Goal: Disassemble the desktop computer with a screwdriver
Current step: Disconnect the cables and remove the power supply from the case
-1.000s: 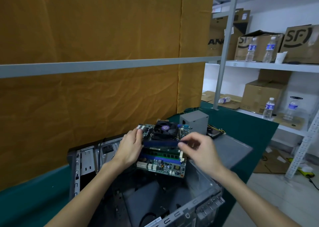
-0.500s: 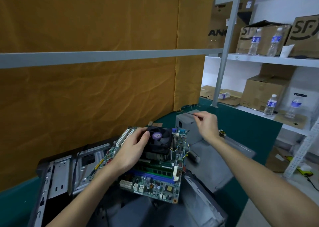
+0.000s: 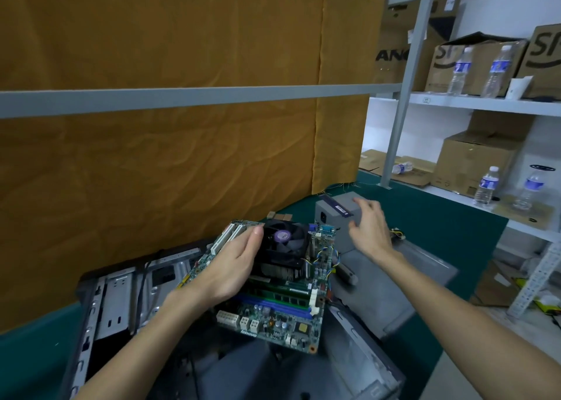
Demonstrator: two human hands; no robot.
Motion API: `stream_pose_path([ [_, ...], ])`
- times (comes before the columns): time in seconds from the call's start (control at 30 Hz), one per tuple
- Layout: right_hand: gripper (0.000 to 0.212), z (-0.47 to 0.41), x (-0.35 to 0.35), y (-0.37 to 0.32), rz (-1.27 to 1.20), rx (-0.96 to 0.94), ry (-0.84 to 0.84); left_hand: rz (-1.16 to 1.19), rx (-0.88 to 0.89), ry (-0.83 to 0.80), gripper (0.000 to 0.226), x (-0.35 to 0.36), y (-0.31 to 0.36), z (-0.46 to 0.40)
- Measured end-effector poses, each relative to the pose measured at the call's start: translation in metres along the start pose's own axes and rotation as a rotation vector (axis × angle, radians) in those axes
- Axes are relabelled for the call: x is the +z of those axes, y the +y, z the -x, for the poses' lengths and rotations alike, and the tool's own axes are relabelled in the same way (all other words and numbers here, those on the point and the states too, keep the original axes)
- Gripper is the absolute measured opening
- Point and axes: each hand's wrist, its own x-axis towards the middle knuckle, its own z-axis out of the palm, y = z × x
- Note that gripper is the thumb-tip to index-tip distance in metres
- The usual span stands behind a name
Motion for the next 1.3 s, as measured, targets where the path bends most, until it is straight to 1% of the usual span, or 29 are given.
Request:
stream_pose_path([
  [0.03,0.05,0.015,-0.006,-0.01,-0.109,0.045,0.028,-0.035,0.003,0.0,0.056,-0.004,-0.002,0.003],
  [0.07,0.046,0.032,-0.012,-0.019,-0.21,0.075,0.039,-0.076,-0.01,-0.002,0.057,-0.009,-0.005,0.005],
  [0.1,0.043,0.051,-0.018,-0.027,-0.279,0.09,0.026,-0.103,-0.036,-0.005,0.055,-0.013,-0.008,0.006],
  [0.17,0.045,0.096,-0.03,-0.041,-0.351,0.089,-0.062,-0.128,-0.092,-0.017,0.051,-0.021,-0.011,0.011],
  [0.2,0.051,0.118,-0.037,-0.047,-0.386,0.085,-0.12,-0.142,-0.106,-0.035,0.052,-0.024,-0.012,0.014],
  [0.27,0.076,0.161,-0.048,-0.063,-0.418,0.082,-0.269,-0.155,-0.112,-0.073,0.054,-0.029,-0.016,0.025],
  [0.3,0.089,0.177,-0.05,-0.07,-0.391,0.082,-0.344,-0.142,-0.117,-0.089,0.056,-0.031,-0.018,0.032],
  [0.33,0.096,0.187,-0.051,-0.076,-0.347,0.081,-0.403,-0.124,-0.123,-0.103,0.059,-0.033,-0.02,0.038],
  [0.37,0.096,0.193,-0.05,-0.08,-0.295,0.077,-0.441,-0.115,-0.128,-0.112,0.062,-0.033,-0.022,0.044],
  [0.43,0.082,0.193,-0.046,-0.084,-0.224,0.078,-0.47,-0.128,-0.125,-0.093,0.064,-0.033,-0.023,0.053],
  [0.47,0.075,0.191,-0.044,-0.085,-0.219,0.087,-0.472,-0.141,-0.113,-0.075,0.062,-0.031,-0.023,0.055],
  [0.53,0.068,0.188,-0.045,-0.085,-0.232,0.115,-0.497,-0.163,-0.087,-0.058,0.058,-0.029,-0.022,0.056],
  [0.6,0.066,0.187,-0.046,-0.085,-0.235,0.126,-0.518,-0.166,-0.075,-0.05,0.057,-0.029,-0.022,0.056],
  [0.67,0.068,0.185,-0.046,-0.085,-0.243,0.143,-0.512,-0.176,-0.07,-0.033,0.056,-0.028,-0.022,0.057],
  [0.77,0.064,0.187,-0.041,-0.086,-0.203,0.136,-0.499,-0.215,-0.06,-0.006,0.055,-0.025,-0.022,0.058],
  [0.93,0.067,0.192,-0.035,-0.09,-0.111,0.15,-0.428,-0.241,-0.041,0.008,0.062,-0.024,-0.017,0.056],
  [1.0,0.064,0.191,-0.035,-0.091,-0.103,0.157,-0.432,-0.279,-0.031,0.01,0.063,-0.022,-0.012,0.056],
  [1.07,0.057,0.191,-0.035,-0.09,-0.101,0.157,-0.444,-0.312,-0.02,0.018,0.065,-0.02,-0.01,0.056],
  [1.17,0.038,0.192,-0.035,-0.088,-0.096,0.171,-0.452,-0.338,-0.006,0.031,0.069,-0.021,-0.008,0.056],
  [1.2,0.037,0.192,-0.034,-0.087,-0.101,0.174,-0.454,-0.336,-0.003,0.032,0.072,-0.021,-0.008,0.056],
  [1.3,0.056,0.189,-0.031,-0.086,-0.129,0.207,-0.449,-0.303,-0.011,0.021,0.078,-0.022,-0.006,0.056],
])
